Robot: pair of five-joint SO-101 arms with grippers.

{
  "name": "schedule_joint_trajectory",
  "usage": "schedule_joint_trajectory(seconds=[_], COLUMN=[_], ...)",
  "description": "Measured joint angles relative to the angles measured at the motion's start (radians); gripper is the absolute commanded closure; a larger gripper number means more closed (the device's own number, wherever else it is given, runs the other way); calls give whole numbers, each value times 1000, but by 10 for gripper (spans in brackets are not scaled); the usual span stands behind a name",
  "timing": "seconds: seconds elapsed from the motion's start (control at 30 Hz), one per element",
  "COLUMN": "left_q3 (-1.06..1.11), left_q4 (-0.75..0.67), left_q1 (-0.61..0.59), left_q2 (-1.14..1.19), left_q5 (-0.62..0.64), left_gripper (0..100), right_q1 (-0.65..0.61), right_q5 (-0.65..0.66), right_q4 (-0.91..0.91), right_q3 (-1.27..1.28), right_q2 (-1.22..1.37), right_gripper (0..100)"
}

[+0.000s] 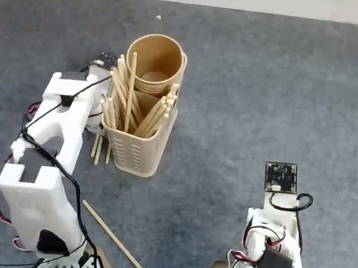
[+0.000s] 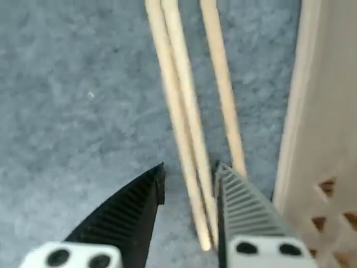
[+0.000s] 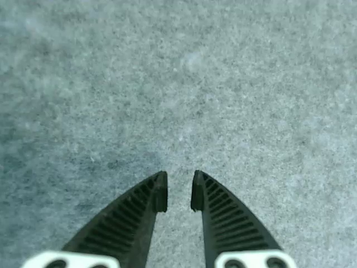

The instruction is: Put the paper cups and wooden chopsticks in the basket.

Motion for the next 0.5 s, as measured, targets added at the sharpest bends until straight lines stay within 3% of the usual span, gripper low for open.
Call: schedule_joint_trajectory(seconds=[0.33,0.5], left_q3=[-206,-399], left_q4=[81,199], left_q1=[-29,-127], left_q2=[150,178], left_q5=[2,3], left_gripper=[979,982], right_q1=[0,0], right_q5=[0,0], right_q4=[0,0], right_q3=[0,0], right_q2=[0,0], right_gripper=[910,910])
